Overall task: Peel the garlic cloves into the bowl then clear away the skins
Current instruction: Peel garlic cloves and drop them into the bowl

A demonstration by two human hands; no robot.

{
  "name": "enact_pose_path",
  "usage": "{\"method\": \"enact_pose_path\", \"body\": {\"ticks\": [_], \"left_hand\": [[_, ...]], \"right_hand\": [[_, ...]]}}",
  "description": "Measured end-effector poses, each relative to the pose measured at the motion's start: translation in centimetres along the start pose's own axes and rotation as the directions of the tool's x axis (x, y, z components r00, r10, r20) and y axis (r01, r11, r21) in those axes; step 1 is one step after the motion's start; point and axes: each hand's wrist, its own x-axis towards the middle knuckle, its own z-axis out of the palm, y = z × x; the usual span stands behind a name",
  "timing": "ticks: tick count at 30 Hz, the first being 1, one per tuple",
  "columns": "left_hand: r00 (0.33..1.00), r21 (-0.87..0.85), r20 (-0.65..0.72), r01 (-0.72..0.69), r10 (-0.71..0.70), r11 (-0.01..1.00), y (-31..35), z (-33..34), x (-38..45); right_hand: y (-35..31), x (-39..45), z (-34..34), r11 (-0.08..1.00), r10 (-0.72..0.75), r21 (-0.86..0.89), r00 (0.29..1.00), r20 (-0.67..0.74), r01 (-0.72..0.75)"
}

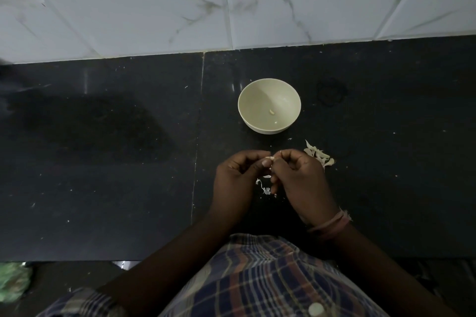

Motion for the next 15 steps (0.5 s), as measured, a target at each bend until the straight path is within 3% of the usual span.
{"method": "enact_pose_path", "body": {"ticks": [2,6,10,15], "left_hand": [[0.996,-0.17,0.026,0.091,-0.088,0.981,-0.4,0.03,-0.03],[0.971,-0.478,0.073,0.233,-0.226,0.847,-0.54,-0.37,0.4],[0.961,-0.556,0.102,0.271,-0.259,0.786,-0.21,-0.36,0.4],[0.966,-0.551,0.105,0.254,-0.236,0.794,-0.13,-0.17,0.46]], "right_hand": [[0.18,0.04,0.1,0.999,0.013,0.035,1.0,0.009,-0.014],[0.3,0.46,-0.02,0.991,0.057,0.119,0.998,-0.011,-0.056],[0.56,0.66,-0.39,0.998,-0.008,0.055,0.998,-0.055,0.011],[0.3,0.48,-0.66,0.982,-0.164,-0.107,0.981,-0.1,0.153]]}}
